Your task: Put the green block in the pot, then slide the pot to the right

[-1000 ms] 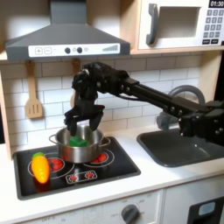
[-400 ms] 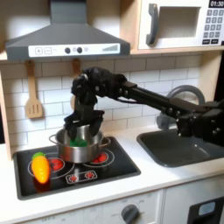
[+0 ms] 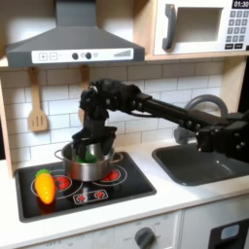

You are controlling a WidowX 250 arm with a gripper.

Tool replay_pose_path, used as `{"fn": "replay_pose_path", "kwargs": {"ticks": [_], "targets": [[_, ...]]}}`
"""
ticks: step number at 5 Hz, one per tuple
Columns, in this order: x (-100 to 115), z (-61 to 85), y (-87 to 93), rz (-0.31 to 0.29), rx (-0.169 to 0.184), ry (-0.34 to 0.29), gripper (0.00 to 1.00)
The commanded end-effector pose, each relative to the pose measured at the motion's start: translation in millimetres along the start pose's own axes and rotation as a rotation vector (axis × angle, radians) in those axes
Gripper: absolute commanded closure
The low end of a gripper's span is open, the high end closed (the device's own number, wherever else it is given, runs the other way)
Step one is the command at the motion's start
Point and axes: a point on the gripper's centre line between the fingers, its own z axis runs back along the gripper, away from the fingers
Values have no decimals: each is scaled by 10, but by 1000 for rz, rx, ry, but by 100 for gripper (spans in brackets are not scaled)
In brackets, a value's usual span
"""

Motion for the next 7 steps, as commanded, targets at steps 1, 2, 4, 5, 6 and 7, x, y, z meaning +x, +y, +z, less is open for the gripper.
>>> {"fn": "replay_pose_path", "kwargs": {"ticks": [1,2,4,5,6,7], "targets": [[-93,-68,-110,-20,-19,30,0],[-114,-139,-257,-47,-36,49,0],[-161,-128,-469,-82,-59,60,0],[-187,-92,-536,-89,-67,57,0],[-223,-96,-596,-97,-72,62,0],[-274,-91,-672,-105,-82,70,0]]}}
